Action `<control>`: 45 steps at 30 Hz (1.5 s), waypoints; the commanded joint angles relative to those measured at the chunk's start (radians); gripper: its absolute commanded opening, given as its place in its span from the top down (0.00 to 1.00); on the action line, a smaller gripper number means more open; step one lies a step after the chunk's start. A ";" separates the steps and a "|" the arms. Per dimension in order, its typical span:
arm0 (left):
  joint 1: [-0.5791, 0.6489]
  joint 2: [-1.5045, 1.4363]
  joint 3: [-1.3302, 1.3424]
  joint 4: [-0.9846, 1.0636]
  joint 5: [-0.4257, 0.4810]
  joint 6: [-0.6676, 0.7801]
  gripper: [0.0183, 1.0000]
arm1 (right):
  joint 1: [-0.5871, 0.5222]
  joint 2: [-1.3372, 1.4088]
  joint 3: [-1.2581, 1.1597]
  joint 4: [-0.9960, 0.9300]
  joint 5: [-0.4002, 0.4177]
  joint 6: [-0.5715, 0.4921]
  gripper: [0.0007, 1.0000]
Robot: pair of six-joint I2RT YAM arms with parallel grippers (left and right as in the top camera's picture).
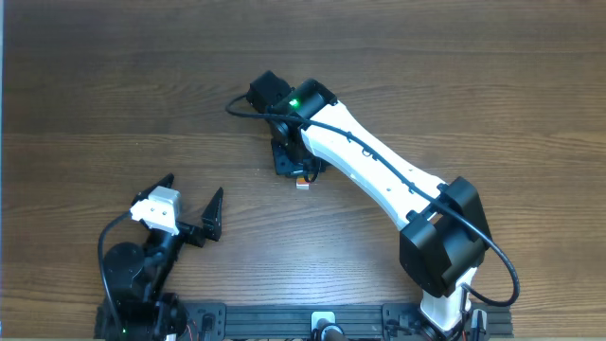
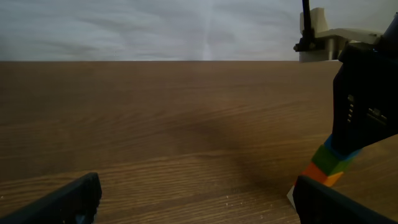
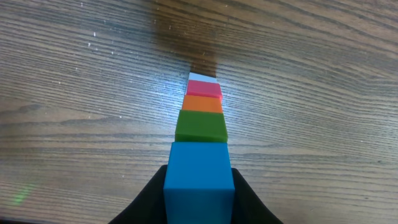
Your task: Stack Cubes
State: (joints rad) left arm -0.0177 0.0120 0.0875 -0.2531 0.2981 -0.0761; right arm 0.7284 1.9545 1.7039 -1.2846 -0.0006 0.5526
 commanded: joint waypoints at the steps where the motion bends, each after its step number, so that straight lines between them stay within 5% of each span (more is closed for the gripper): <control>1: -0.005 -0.005 -0.006 0.000 -0.007 -0.011 0.00 | 0.006 0.004 0.023 -0.001 0.017 0.000 0.86; 32: -0.005 -0.005 -0.006 0.000 -0.007 -0.011 0.00 | 0.006 0.011 0.023 0.003 0.017 0.000 0.61; 36: -0.005 -0.005 -0.006 0.000 -0.007 -0.011 0.00 | 0.006 0.011 0.023 0.003 0.017 0.000 0.47; 40: -0.005 -0.005 -0.006 0.000 -0.007 -0.011 0.00 | 0.005 0.011 0.023 0.009 0.017 -0.001 0.01; 45: -0.005 -0.005 -0.006 0.000 -0.007 -0.011 0.00 | -0.001 0.011 0.047 0.013 0.018 -0.043 0.01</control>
State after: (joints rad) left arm -0.0177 0.0120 0.0875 -0.2531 0.2981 -0.0761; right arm 0.7284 1.9560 1.7100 -1.2770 0.0029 0.5373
